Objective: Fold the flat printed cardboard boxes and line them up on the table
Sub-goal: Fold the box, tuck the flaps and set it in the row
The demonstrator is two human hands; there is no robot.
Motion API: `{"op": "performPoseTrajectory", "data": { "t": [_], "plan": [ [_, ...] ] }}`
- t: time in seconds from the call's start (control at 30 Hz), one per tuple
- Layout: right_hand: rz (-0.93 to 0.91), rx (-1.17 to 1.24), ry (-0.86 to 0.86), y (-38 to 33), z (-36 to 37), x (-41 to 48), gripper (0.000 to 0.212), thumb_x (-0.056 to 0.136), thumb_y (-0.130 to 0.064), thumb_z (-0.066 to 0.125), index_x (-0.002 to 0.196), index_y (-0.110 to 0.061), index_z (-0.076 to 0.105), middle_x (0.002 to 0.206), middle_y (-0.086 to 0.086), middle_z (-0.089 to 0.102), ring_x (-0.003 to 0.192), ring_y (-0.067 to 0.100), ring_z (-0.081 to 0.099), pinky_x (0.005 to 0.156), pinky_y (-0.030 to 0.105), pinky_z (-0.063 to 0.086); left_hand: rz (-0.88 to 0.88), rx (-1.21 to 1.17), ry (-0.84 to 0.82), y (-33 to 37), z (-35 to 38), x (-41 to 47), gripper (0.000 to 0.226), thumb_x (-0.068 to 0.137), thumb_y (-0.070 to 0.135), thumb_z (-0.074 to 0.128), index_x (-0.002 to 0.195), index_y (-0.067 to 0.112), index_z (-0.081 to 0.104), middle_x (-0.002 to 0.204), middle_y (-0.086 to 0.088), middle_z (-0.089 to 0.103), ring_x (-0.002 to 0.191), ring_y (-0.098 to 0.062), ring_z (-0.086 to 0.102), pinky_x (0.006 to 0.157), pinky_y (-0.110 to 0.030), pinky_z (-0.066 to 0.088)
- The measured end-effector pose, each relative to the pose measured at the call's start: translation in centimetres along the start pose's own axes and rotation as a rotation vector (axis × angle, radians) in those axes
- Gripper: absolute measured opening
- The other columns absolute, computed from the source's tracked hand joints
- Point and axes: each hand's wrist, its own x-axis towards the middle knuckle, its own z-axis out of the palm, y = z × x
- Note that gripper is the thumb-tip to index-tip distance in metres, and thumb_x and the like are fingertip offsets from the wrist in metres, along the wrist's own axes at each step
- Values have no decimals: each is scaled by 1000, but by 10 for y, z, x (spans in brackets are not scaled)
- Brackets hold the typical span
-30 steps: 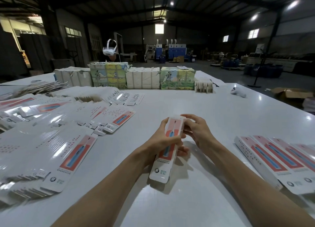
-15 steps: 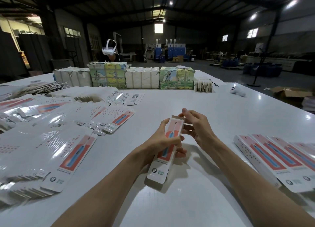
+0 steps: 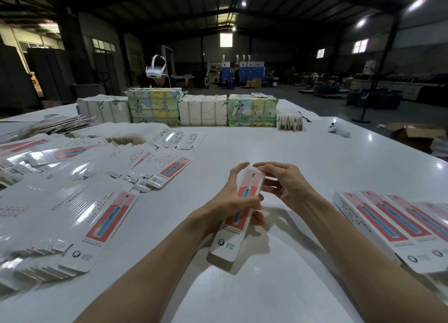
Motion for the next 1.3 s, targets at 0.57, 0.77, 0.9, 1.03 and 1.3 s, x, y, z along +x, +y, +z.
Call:
{"op": "performPoseTrajectory", "data": {
  "t": [0.57, 0.77, 0.9, 1.03, 1.3],
  "plan": [
    [-144, -122, -87, 10, 12, -8, 26, 98, -14, 71, 123, -7, 70, 112, 13, 78, 106, 30, 76, 84, 36, 64, -35, -173, 64, -5, -8, -2, 86, 90, 18, 79, 146, 52, 22, 117, -8, 60, 84, -16, 79, 69, -27, 62],
    [-225, -209, -104, 9, 8, -9, 19, 98, -14, 71, 114, -7, 77, 110, 11, 78, 105, 31, 76, 86, 37, 64, -76, -173, 49, 0, -7, -9, 83, 93, 20, 77, 145, 53, 22, 127, -12, 62, 100, -33, 76, 83, -43, 65],
    [-249, -250, -97, 10, 9, -9, 20, 98, -19, 71, 114, -10, 78, 109, 10, 79, 101, 31, 77, 83, 33, 64, -93, -191, 56, 2, -7, -11, 82, 94, 19, 76, 146, 52, 22, 132, -15, 60, 108, -39, 73, 92, -53, 62],
    [-216, -190, -99, 14, 13, -11, 23, 99, -19, 70, 119, -7, 75, 112, 13, 77, 103, 33, 76, 83, 36, 63, -68, -361, 35, 0, -5, -12, 87, 89, 15, 80, 143, 53, 24, 124, -19, 59, 86, -30, 76, 77, -41, 65],
    [-522, -897, 100, 18, 29, -21, 21, 106, -25, 59, 124, -19, 69, 118, -1, 63, 104, 14, 67, 81, 20, 57, 31, -835, 117, 11, 5, -8, 44, 107, 28, 53, 147, 23, 36, 113, -20, 59, 94, -31, 67, 90, -52, 58]
  ]
}}
